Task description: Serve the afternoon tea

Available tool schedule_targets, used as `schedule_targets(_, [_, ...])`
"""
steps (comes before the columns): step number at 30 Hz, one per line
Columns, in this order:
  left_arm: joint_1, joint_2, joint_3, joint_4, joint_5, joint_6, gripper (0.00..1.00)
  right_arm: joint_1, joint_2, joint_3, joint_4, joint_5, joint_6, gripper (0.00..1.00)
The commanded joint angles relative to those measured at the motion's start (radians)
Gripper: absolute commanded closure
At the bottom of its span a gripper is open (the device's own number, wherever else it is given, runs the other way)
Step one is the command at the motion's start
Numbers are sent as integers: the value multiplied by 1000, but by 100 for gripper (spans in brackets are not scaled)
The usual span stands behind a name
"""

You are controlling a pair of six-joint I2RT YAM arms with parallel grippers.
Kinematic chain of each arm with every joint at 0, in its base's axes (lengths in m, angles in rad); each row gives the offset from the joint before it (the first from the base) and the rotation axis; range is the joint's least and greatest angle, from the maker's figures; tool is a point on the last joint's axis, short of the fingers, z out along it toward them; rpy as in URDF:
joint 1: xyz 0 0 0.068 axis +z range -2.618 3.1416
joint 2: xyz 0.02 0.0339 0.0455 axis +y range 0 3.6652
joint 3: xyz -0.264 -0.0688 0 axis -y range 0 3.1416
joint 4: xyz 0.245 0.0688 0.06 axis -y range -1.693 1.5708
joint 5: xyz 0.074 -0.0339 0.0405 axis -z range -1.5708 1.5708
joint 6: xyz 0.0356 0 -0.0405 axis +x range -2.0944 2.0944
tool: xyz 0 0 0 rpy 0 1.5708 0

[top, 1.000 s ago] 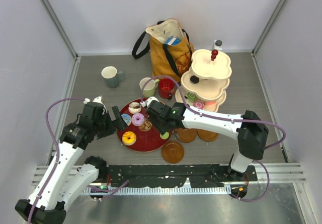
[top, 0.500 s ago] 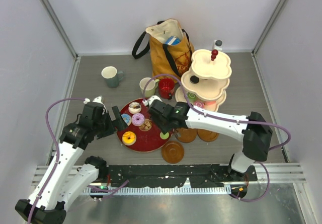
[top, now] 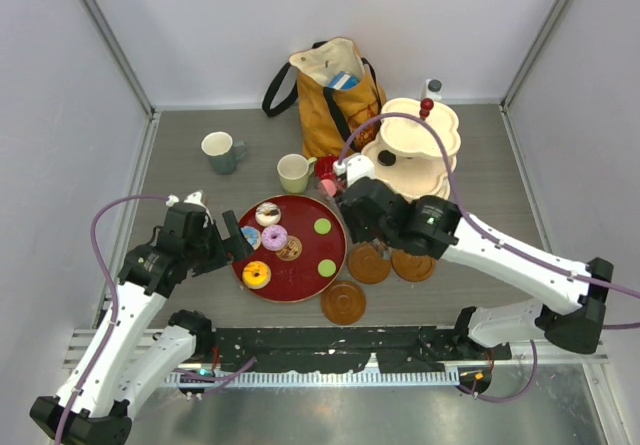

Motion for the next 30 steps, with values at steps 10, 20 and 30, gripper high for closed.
schedule_targets(10, [5,-17,2,31,1,4,0,-350,-241,-79,-51,36,44,59])
schedule_targets(20, [4,-9,5,28,-8,7,0,-425,-229,-119,-37,-4,23,59])
schedule_targets(30, [5,-6,5,26,-7,7,0,-467,-221,-153,-38,-31,38,50])
